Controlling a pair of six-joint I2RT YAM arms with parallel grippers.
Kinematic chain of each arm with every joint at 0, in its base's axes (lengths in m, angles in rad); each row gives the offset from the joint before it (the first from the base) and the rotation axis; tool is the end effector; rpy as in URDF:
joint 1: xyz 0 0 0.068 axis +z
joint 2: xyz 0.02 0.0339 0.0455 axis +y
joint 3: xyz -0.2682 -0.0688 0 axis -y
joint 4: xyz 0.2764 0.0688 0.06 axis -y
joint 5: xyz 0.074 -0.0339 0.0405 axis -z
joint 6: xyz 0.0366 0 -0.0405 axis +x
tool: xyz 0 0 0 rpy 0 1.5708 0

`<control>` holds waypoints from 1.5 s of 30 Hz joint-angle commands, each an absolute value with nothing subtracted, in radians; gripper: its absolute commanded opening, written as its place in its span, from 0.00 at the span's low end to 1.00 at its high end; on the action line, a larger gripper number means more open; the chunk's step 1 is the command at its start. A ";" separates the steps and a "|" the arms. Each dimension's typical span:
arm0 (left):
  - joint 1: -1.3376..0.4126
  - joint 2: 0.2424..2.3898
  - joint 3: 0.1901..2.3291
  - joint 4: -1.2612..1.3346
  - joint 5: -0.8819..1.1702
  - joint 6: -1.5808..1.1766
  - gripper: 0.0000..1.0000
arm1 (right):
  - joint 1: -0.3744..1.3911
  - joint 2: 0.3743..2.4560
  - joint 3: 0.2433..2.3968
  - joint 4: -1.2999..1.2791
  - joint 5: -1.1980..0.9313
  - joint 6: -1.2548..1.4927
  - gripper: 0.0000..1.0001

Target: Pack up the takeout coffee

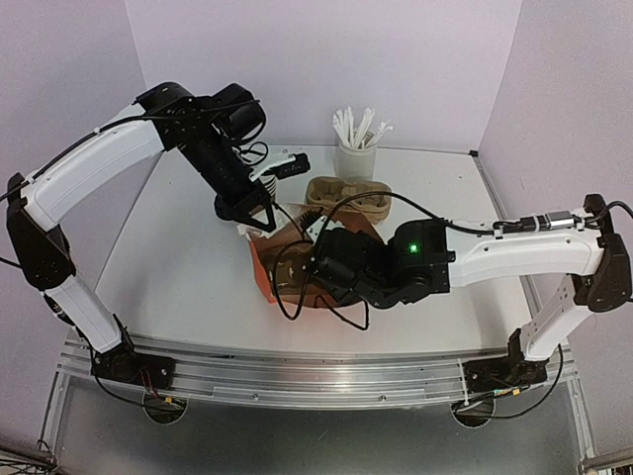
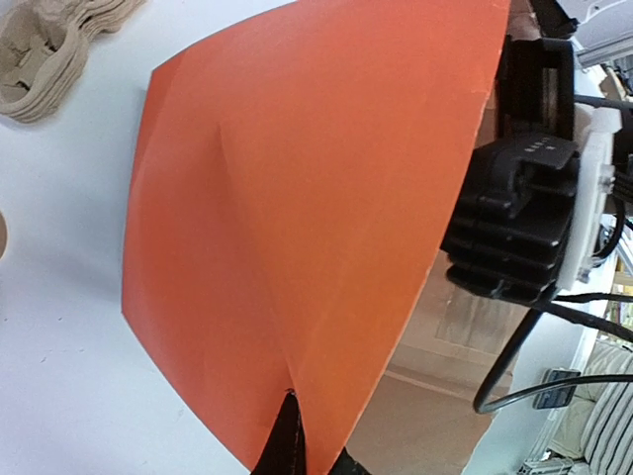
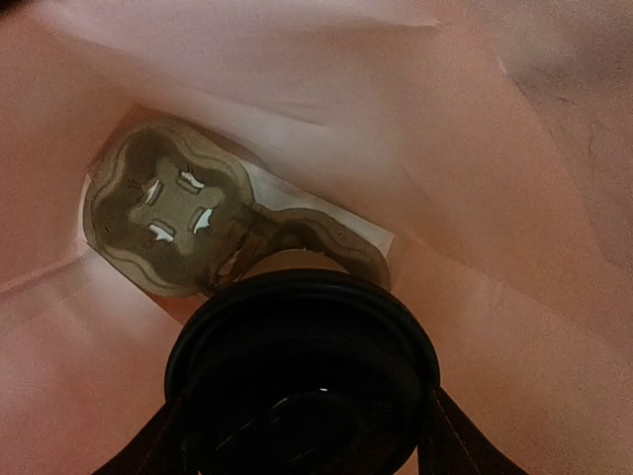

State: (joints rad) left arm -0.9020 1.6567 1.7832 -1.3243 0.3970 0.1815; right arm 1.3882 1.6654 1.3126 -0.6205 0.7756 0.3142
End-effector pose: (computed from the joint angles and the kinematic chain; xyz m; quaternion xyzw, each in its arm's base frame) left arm 0.2052 -0.2825 0.3748 0.5281 0.8066 -0.2454 0.1018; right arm 0.0945 0.3708 0.2585 -0.3570 0.8171 -0.0333 0.4514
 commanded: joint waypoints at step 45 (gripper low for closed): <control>-0.865 1.600 1.686 -1.383 0.735 0.320 0.00 | 1.392 1.742 1.420 -0.745 0.840 0.436 0.19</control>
State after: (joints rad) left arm -0.8512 1.6454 1.7038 -1.3090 0.6551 0.2489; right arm 1.4052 1.7576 1.4025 -0.7287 0.7640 0.3055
